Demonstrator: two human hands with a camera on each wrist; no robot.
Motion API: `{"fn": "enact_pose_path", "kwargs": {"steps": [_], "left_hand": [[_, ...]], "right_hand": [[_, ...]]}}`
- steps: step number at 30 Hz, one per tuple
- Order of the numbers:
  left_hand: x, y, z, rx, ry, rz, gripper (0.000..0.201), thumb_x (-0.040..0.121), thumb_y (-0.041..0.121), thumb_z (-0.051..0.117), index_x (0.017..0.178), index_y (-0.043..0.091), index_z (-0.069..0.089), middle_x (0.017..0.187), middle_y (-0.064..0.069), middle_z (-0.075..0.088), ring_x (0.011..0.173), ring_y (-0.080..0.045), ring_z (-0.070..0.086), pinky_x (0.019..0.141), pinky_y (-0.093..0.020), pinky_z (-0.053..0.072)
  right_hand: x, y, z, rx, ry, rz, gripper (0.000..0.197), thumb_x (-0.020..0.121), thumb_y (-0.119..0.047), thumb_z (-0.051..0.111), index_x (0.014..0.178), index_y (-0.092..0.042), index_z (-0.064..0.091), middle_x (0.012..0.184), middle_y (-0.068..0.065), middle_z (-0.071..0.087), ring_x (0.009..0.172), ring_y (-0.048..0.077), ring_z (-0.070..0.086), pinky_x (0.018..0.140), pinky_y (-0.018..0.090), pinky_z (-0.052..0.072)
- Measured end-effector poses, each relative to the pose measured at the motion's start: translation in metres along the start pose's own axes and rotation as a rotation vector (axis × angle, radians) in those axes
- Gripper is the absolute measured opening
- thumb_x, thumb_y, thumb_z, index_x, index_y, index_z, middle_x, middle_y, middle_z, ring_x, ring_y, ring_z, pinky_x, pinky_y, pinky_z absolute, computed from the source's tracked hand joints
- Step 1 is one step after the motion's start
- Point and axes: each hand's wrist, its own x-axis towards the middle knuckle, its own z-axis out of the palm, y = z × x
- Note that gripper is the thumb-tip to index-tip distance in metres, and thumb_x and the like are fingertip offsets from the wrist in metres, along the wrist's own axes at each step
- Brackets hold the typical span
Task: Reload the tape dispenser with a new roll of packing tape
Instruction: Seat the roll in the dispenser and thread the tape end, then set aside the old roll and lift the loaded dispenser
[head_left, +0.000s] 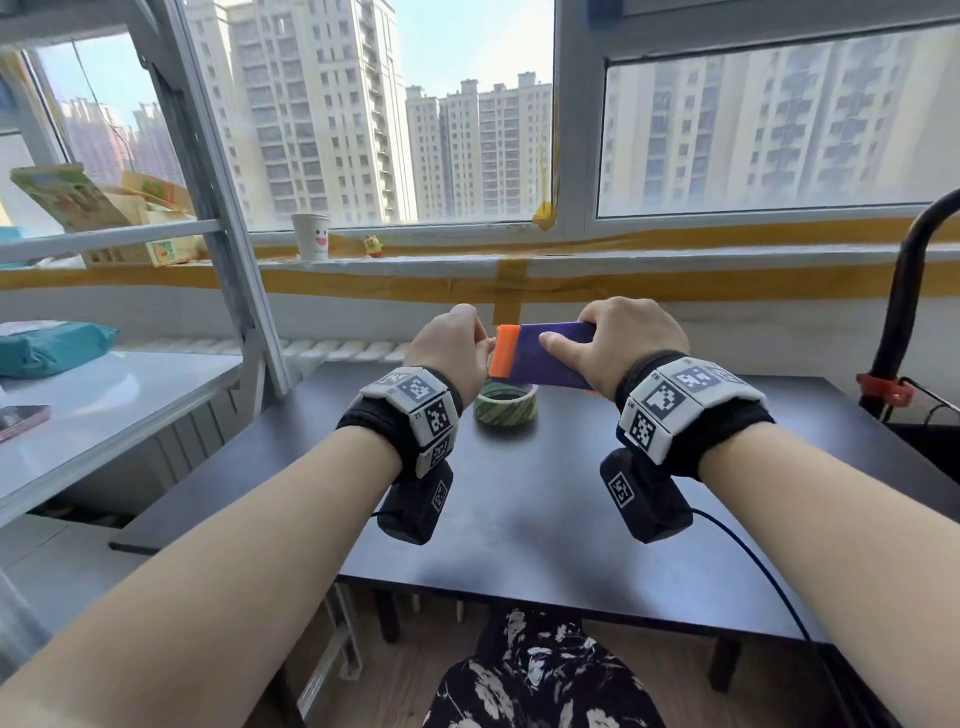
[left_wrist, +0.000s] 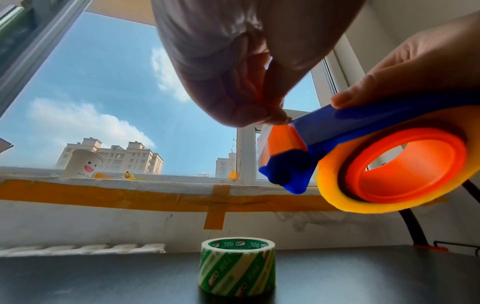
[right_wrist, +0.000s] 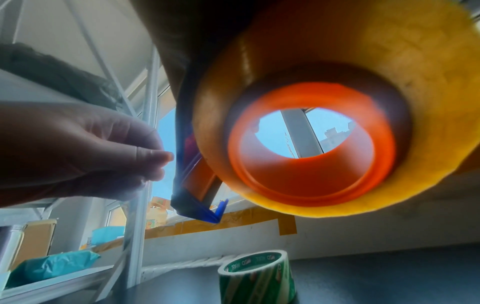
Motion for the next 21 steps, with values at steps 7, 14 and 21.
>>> {"fn": "enact_pose_path", "kwargs": {"steps": [7,14,21], "left_hand": [[-0.002,-0.004,0.001,0.027,0.027,0.024,0.015,0.091,0.016,0.05,0.096,0.003,0.055,0.098,-0.017,0.065,0.092,-0.033,0.057,0.068,-0.026,0.032],[-0.011,0.0,-0.003,0.026,0.087,0.116,0.015,0.091,0.017,0.05,0.092,0.003,0.054,0.087,-0.012,0.058,0.081,-0.03,0.054,0.067,-0.028,0.035],[0.015,0.002,-0.009,-0.099,0.067,0.135,0.012,0.091,0.021,0.054,0.086,0.011,0.055,0.082,-0.01,0.071,0.08,-0.028,0.067,0.08,-0.04,0.052]], "right_hand": [[0.001,-0.017,-0.001,-0.08,-0.003,-0.041,0.044,0.085,-0.055,0.049,0.097,-0.017,0.067,0.105,0.008,0.069,0.101,0.029,0.061,0.073,0.03,0.039],[0.009,-0.024,0.01,-0.208,-0.021,-0.055,0.039,0.088,-0.046,0.048,0.096,-0.013,0.067,0.101,0.009,0.07,0.097,0.031,0.063,0.072,0.03,0.034],[0.002,0.018,0.024,-0.16,-0.075,0.112,0.042,0.086,-0.05,0.049,0.092,-0.011,0.065,0.102,0.014,0.069,0.1,0.034,0.062,0.072,0.032,0.04]]}}
